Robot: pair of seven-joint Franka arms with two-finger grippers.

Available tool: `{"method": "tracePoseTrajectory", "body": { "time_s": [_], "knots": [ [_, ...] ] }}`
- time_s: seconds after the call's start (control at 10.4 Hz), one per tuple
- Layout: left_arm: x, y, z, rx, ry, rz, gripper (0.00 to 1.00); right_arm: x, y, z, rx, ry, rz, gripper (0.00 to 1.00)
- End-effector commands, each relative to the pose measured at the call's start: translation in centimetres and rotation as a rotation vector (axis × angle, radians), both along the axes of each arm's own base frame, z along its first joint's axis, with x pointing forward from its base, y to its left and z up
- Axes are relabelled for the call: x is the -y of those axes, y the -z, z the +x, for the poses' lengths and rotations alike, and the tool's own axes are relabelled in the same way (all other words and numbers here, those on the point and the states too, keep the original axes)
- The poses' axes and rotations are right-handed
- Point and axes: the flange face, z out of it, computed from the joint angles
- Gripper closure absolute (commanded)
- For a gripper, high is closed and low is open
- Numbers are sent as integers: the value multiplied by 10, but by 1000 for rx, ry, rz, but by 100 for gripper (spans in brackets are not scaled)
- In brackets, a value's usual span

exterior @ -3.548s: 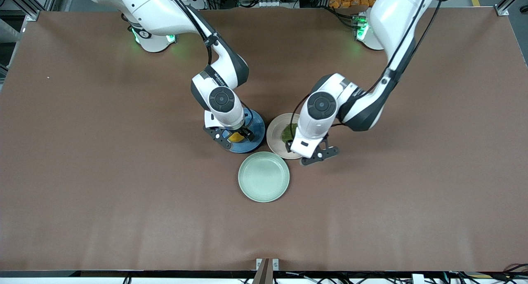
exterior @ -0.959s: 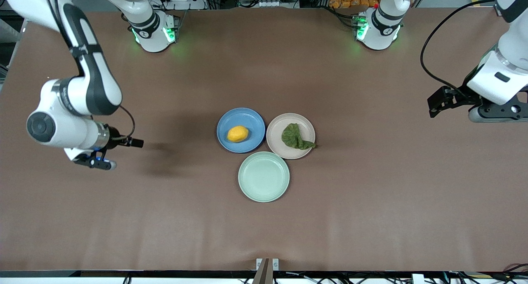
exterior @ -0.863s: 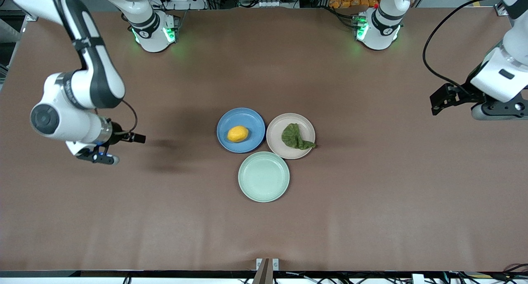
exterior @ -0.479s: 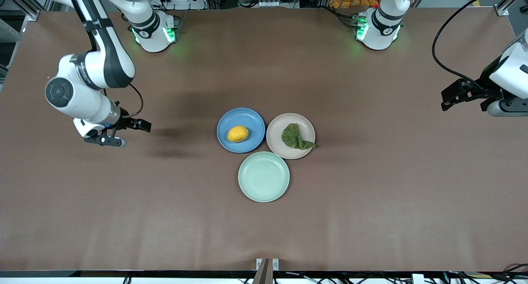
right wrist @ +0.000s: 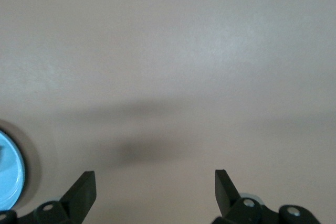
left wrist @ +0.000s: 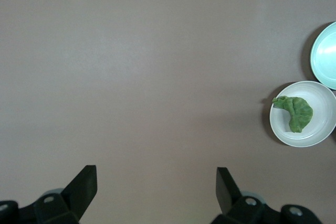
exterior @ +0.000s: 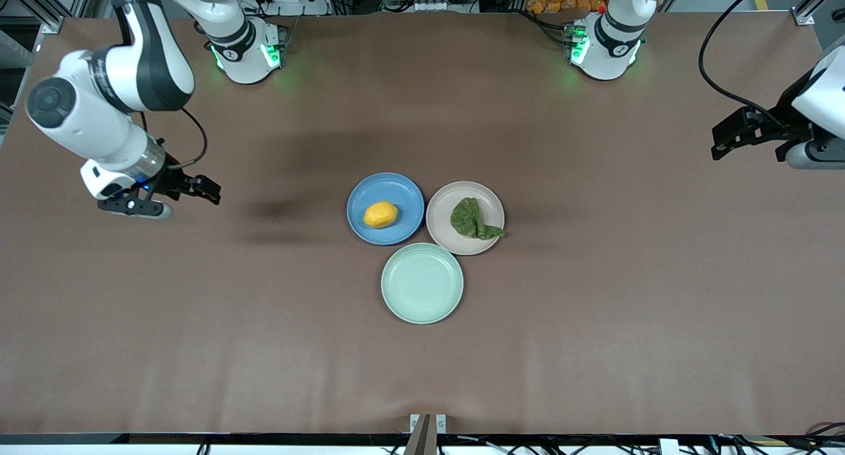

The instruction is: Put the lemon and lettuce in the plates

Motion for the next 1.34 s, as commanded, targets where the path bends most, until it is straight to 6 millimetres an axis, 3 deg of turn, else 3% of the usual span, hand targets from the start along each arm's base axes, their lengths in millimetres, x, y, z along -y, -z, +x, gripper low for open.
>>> {"method": "tracePoseTrajectory", "body": {
  "time_s": [0.0,0.29,0.67,1.05,1.25],
  "knots": [
    [-4,-11,-9,-4,12,-25,0,24,-50,13,15,-55,-5,0],
    [-7,-23,-20,0,0,-24,0,40,-107,27,67,-93,-46,0],
    [-9,-28,-28,-6,-7,-23,0,39,-180,31,58,-94,-86,0],
    [-9,-31,-28,2,8,-17,0,37,-234,17,1,-76,-66,0],
    [-13,-31,-27,3,1,-13,0,34,-248,13,0,-68,-66,0]
  ]
}}
